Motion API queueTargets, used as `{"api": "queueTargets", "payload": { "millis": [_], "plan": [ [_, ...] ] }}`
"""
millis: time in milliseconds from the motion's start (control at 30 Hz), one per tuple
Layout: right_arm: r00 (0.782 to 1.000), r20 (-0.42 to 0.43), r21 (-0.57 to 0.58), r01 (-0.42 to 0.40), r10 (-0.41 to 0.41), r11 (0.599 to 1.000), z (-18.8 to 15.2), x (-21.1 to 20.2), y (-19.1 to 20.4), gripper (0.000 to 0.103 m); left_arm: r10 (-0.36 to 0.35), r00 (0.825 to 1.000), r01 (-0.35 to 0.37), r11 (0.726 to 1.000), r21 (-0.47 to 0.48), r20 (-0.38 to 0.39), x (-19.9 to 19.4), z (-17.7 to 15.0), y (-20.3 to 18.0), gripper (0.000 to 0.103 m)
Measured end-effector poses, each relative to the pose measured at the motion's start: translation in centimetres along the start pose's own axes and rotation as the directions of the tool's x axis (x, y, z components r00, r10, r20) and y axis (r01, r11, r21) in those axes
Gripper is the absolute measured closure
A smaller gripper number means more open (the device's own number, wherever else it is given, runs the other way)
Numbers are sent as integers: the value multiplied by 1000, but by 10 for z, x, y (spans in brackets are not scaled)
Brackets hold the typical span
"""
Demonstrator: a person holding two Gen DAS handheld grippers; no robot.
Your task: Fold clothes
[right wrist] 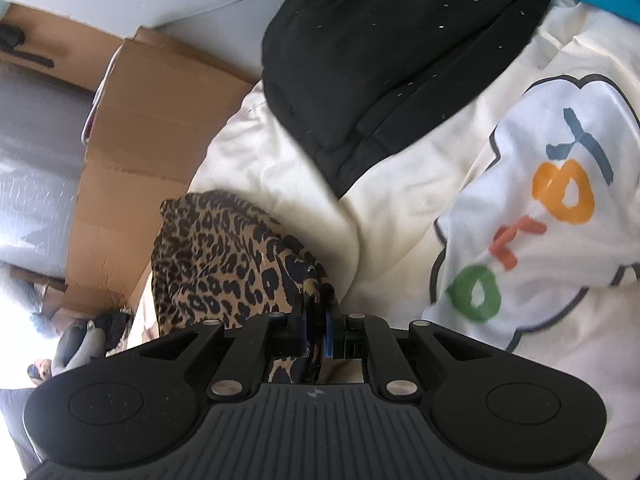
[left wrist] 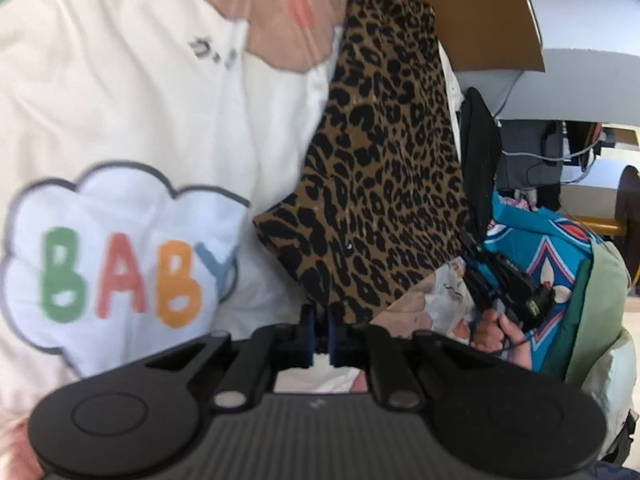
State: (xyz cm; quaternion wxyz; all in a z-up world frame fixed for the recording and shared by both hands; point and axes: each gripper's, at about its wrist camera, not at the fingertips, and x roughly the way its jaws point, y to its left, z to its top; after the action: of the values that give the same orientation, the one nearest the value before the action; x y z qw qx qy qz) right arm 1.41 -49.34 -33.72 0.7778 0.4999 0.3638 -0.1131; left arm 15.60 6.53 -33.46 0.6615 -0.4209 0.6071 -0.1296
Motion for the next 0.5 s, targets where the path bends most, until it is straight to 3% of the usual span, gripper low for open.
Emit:
{"api": "queueTargets", "payload": {
  "millis": [200, 500],
  "plan": [
    [999, -29, -17, -23, 23, 1000, -16, -5, 10, 97, 39, 998, -39, 999, -17, 48, -13, 5, -1, 101],
    [999, -44, -29, 0, -1, 1000, -15, 5, 5, 97, 14, 999, -13, 999, -42, 44, 7, 7, 10, 101]
  ]
}}
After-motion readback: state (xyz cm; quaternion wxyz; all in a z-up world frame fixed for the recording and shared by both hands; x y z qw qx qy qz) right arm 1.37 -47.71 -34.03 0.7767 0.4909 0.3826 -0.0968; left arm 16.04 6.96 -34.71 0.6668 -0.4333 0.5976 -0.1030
